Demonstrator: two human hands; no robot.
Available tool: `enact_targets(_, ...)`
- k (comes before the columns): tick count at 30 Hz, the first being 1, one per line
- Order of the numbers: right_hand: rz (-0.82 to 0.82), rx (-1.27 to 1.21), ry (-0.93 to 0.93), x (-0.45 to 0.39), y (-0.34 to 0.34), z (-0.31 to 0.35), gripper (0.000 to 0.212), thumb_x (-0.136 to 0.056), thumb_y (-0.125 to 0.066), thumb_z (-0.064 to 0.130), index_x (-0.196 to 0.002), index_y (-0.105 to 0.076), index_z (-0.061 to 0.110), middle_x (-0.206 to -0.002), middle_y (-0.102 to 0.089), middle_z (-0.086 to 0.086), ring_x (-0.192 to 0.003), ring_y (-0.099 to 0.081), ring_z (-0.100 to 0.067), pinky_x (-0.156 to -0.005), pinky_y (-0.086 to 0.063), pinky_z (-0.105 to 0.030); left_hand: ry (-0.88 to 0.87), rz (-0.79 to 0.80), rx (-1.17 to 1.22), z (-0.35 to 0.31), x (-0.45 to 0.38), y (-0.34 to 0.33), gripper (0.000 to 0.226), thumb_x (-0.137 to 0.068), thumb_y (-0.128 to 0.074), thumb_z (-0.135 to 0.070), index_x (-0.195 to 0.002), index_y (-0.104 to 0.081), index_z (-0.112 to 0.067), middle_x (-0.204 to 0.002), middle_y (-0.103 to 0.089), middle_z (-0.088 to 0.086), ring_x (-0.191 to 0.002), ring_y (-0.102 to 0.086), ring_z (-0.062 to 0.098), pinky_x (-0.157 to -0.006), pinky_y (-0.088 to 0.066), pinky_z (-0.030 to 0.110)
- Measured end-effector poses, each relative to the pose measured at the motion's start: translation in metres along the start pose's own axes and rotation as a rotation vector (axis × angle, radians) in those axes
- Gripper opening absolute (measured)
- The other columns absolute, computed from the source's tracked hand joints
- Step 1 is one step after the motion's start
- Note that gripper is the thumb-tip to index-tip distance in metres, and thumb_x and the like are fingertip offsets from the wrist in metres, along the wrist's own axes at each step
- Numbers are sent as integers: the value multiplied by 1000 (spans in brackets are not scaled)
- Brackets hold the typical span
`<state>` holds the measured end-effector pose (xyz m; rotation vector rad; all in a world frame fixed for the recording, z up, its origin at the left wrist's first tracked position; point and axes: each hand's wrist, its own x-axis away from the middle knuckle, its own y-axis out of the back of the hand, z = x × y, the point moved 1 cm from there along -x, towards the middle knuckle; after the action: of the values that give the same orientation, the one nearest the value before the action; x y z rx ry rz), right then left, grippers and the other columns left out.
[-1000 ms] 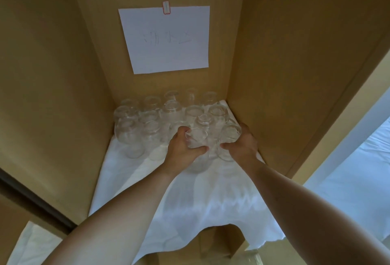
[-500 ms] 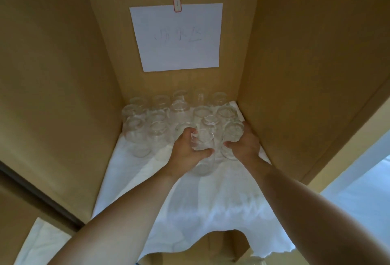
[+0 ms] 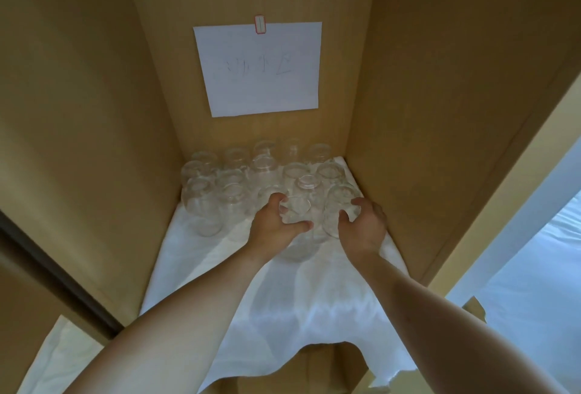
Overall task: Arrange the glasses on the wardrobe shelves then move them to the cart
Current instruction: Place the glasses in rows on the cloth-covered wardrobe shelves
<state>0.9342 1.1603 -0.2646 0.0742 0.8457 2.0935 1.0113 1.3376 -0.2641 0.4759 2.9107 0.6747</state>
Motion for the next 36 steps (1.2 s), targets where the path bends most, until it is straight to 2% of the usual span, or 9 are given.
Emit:
enact_targets(6, 1, -4, 11, 25, -3, 1, 23, -91, -69, 19, -114, -70, 18, -122, -64, -8, -118, -53, -29, -86, -37, -29, 120, -87, 68, -7, 10, 21, 89, -41, -84, -68, -115, -49, -32, -103, -60, -12, -94, -60, 4, -70, -44, 23)
enact_targets(9, 59, 15, 18, 35, -6, 6, 22, -92, -69, 25, -113, -70, 18, -120, -66, -6, -117, -56, -27, -90, -43, -31, 181, -131, 173, -6, 19, 39, 86, -40, -84, -64, -111, -53, -28, -104, -62, -6, -93, -64, 11, -74, -51, 30)
enact_targets(14, 546, -231, -112, 54, -20, 26, 44, -91, -66, 56, -120, -65, 23, -114, -69, -1, -102, -64, -16, -87, -53, -29, 285, -211, 412, -9, 33, 68, 67, -51, -85, -48, -106, -58, -22, -103, -67, 6, -85, -70, 23, -61, -58, 36)
enact_targets(19, 738, -439, -95, 73, -26, 52, 64, -77, -77, 59, -131, -61, 27, -117, -71, -4, -110, -66, -21, -102, -53, -45, 356, -227, 544, 4, 45, 92, 60, -64, -82, -46, -109, -65, -10, -97, -67, 10, -76, -72, 25, -57, -59, 35)
enact_targets(25, 830, -395, -37, 86, -34, 80, 53, -73, -92, 24, -118, -65, 23, -108, -73, -7, -98, -72, -22, -89, -59, -37, 441, -168, 620, 33, 57, 108, 37, -82, -78, -34, -104, -66, -8, -96, -62, 12, -80, -69, 27, -76, -63, 50)
enact_targets(27, 814, -373, -12, 89, -35, 83, 55, -69, -95, 21, -115, -65, 27, -108, -70, -5, -93, -70, -19, -75, -60, -29, 461, -151, 556, 46, 63, 115, 42, -80, -79, -39, -106, -66, -9, -101, -64, 12, -84, -68, 27, -85, -61, 49)
enact_targets(29, 782, -342, 40, 88, -36, 85, 61, -65, -96, 19, -118, -66, 27, -112, -65, -4, -97, -67, -20, -76, -59, -28, 438, -184, 386, 59, 69, 122, 57, -74, -81, -48, -115, -62, -13, -108, -67, 7, -95, -68, 25, -86, -59, 43)
enact_targets(33, 753, -196, 206, 80, -42, 96, 72, -59, -99, 20, -122, -65, 26, -122, -53, -9, -92, -58, -12, -68, -42, -2, 290, -196, -259, 78, 79, 135, 56, -86, -75, -45, -132, -56, -19, -120, -62, 0, -108, -63, 20, -80, -48, 26)
enact_targets(36, 748, -104, 308, 75, -49, 105, 81, -56, -101, 20, -126, -61, 28, -121, -49, -7, -88, -53, -6, -65, -39, 1, 214, -136, -566, 90, 85, 139, 49, -89, -68, -41, -133, -59, -21, -129, -61, 3, -114, -61, 21, -85, -48, 25)
